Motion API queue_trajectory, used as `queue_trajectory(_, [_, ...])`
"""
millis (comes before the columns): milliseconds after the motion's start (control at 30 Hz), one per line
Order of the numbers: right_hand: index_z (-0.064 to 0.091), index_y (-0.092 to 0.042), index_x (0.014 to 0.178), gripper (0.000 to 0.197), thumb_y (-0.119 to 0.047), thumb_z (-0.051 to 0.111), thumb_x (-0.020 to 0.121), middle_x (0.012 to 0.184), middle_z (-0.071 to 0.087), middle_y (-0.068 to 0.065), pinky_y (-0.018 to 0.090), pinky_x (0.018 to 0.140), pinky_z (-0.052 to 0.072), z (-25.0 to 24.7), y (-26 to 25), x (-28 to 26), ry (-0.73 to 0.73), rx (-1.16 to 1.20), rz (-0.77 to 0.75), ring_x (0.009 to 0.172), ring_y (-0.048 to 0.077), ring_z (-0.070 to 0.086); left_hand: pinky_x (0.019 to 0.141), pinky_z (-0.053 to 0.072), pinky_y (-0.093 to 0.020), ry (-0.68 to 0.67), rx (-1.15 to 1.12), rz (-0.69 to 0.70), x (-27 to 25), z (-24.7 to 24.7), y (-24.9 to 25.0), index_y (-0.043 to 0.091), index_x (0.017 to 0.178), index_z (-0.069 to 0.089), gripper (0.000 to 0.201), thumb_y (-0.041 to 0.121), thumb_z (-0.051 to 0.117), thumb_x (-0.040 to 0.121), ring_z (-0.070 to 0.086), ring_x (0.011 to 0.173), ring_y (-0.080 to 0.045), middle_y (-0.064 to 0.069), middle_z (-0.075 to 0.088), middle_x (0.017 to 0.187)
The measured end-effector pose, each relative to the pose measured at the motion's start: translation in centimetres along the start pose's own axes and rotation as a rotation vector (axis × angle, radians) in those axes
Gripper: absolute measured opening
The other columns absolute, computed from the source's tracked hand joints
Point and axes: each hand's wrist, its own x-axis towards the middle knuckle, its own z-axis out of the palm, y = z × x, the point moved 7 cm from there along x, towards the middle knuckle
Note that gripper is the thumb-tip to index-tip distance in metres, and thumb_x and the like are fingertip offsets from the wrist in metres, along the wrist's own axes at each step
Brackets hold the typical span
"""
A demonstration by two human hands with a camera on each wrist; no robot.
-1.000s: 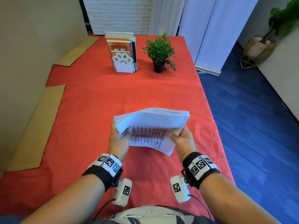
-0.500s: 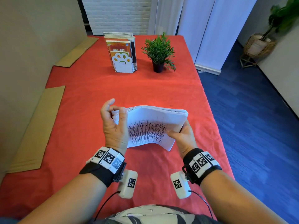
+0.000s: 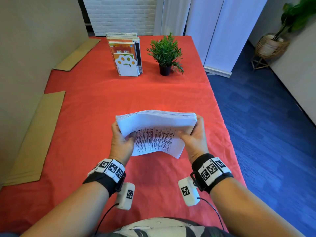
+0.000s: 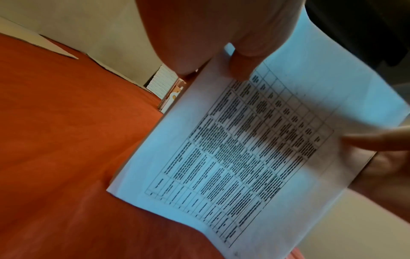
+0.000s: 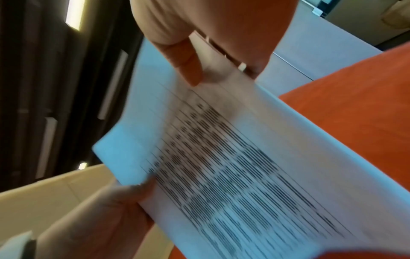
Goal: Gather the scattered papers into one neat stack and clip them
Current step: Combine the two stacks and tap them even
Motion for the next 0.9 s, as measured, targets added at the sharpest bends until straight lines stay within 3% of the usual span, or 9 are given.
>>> queue_trajectory(67, [0.042,-0.049,0.126,0.085,0.014,0.048,0.069,0.104,0.051,-0.005,0.031,0.093,0.043,0.2,-2.0,0.0,-0.031,-0.089,-0.185,0.095,0.008,0.052,0.076,0.044,-0.002,-0.013,-0.032,-0.001,0.3,-0.1,-0.1,0.012,0.116,0.034,0.051,-0.016,0.057,0.080,0.057,0.081,0.021,0.010,0.056,0.099])
queue_trajectory(133, [0.043,-0.037,0.135,0.092,0.025,0.043,0.067,0.116,0.048,0.002,0.022,0.104,0.037,0.6,-3.6,0.2,-0.059,-0.307,-0.376,0.111,0.002,0.048,0.081,0.046,-0.006,-0.027,-0.057,-0.012,0.7,-0.1,-0.3,0.013,0.117,0.036,0.050,-0.013,0.059,0.081,0.058,0.085,0.017,0.009,0.058,0.101])
queue_trajectory(233, [0.053,-0.022,0.127,0.081,0.027,0.043,0.063,0.127,0.044,0.009,0.016,0.110,0.027,1.5,-5.0,-0.2,-0.104,-0.482,-0.523,0.125,0.004,0.040,0.085,0.047,-0.011,-0.061,-0.088,-0.044,1.1,-0.2,-0.8,0.018,0.117,0.039,0.050,-0.012,0.059,0.082,0.060,0.089,0.012,0.008,0.060,0.104])
queue_trajectory(367, [0.031,-0.039,0.134,0.090,0.018,0.045,0.067,0.132,0.046,0.003,0.029,0.113,0.031,0.9,-2.7,0.3,-0.106,-0.234,-0.280,0.126,0.008,0.043,0.089,0.050,-0.017,-0.090,-0.115,-0.135,1.3,-0.1,-2.0,0.031,0.113,0.045,0.057,-0.005,0.062,0.073,0.061,0.094,0.002,0.005,0.062,0.107])
queue_trajectory(467, [0.034,-0.033,0.124,0.066,0.011,0.048,0.078,0.110,0.053,-0.003,0.035,0.095,0.048,0.6,1.3,0.8,-0.132,-0.074,0.068,0.106,0.014,0.053,0.094,0.049,-0.028,-0.113,-0.049,-0.209,1.4,0.1,-3.4,0.011,0.127,0.045,0.061,-0.015,0.060,0.074,0.063,0.097,-0.006,-0.010,0.063,0.115])
queue_trajectory(567, [0.047,-0.028,0.110,0.036,-0.003,0.053,0.084,0.103,0.061,0.000,0.035,0.086,0.052,0.4,3.2,0.5,-0.107,-0.154,0.160,0.098,0.017,0.059,0.096,0.050,-0.028,-0.093,0.060,-0.222,1.2,0.2,-4.1,-0.001,0.127,0.048,0.053,-0.017,0.057,0.077,0.060,0.106,-0.021,-0.015,0.063,0.118])
queue_trajectory(700, [0.054,-0.018,0.099,0.024,-0.015,0.055,0.075,0.101,0.067,0.009,0.043,0.084,0.053,-1.0,2.3,1.6,-0.006,-0.437,0.082,0.094,0.027,0.064,0.083,0.047,-0.028,-0.086,0.175,-0.219,1.0,0.6,-3.0,0.008,0.122,0.052,0.045,-0.007,0.061,0.080,0.059,0.094,-0.018,-0.004,0.063,0.106])
queue_trajectory(800, [0.049,-0.015,0.082,0.011,-0.010,0.059,0.081,0.083,0.062,0.003,0.034,0.067,0.050,-2.3,2.6,1.7,0.005,-0.658,0.145,0.083,0.029,0.061,0.091,0.048,-0.035,-0.190,0.250,-0.367,-0.1,1.2,-4.8,0.016,0.121,0.053,0.045,0.000,0.064,0.081,0.062,0.095,-0.020,0.000,0.064,0.107])
queue_trajectory(900, [0.057,-0.013,0.109,0.026,-0.011,0.056,0.083,0.106,0.064,0.006,0.028,0.080,0.045,-4.0,5.2,0.2,-0.070,-0.863,0.267,0.100,0.026,0.060,0.085,0.052,-0.035,-0.307,0.368,-0.562,-1.8,1.7,-8.6,0.010,0.115,0.055,0.037,0.000,0.063,0.081,0.062,0.095,-0.025,-0.006,0.064,0.104])
